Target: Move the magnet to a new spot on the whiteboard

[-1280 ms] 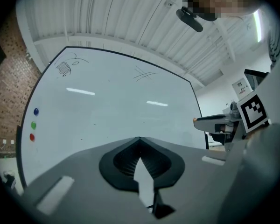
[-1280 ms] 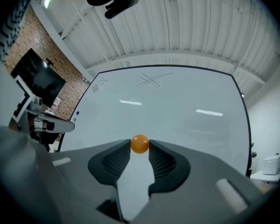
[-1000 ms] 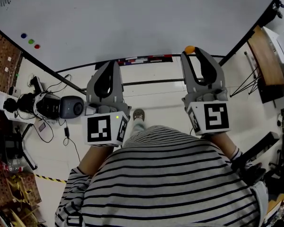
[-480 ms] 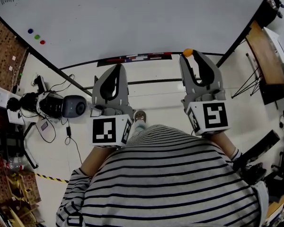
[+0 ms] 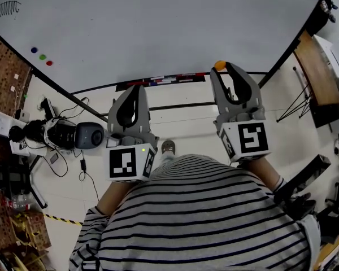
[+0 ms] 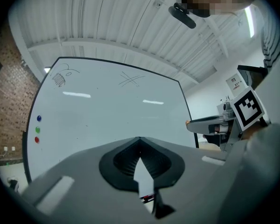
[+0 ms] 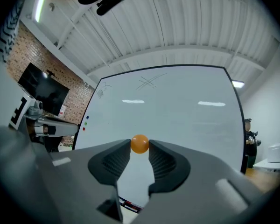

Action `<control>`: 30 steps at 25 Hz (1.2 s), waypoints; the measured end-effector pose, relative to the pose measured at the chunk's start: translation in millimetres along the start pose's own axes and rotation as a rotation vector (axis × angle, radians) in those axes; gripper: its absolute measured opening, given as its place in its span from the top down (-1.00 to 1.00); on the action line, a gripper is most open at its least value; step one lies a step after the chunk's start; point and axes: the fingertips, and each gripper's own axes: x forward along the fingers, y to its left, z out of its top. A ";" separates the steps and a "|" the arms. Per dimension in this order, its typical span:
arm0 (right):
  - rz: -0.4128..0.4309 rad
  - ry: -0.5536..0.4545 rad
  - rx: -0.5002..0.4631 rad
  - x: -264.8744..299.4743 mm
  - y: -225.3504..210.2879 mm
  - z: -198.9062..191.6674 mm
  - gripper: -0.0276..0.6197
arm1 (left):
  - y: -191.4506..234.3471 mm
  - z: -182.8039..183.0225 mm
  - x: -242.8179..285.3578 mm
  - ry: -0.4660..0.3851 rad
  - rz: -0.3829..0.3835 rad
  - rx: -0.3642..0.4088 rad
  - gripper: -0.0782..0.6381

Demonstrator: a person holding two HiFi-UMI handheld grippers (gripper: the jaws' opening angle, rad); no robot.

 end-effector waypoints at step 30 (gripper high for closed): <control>-0.179 -0.065 -0.223 238.6 -29.2 29.7 0.53 | 166.4 -10.4 141.2 -0.015 0.019 -0.089 0.73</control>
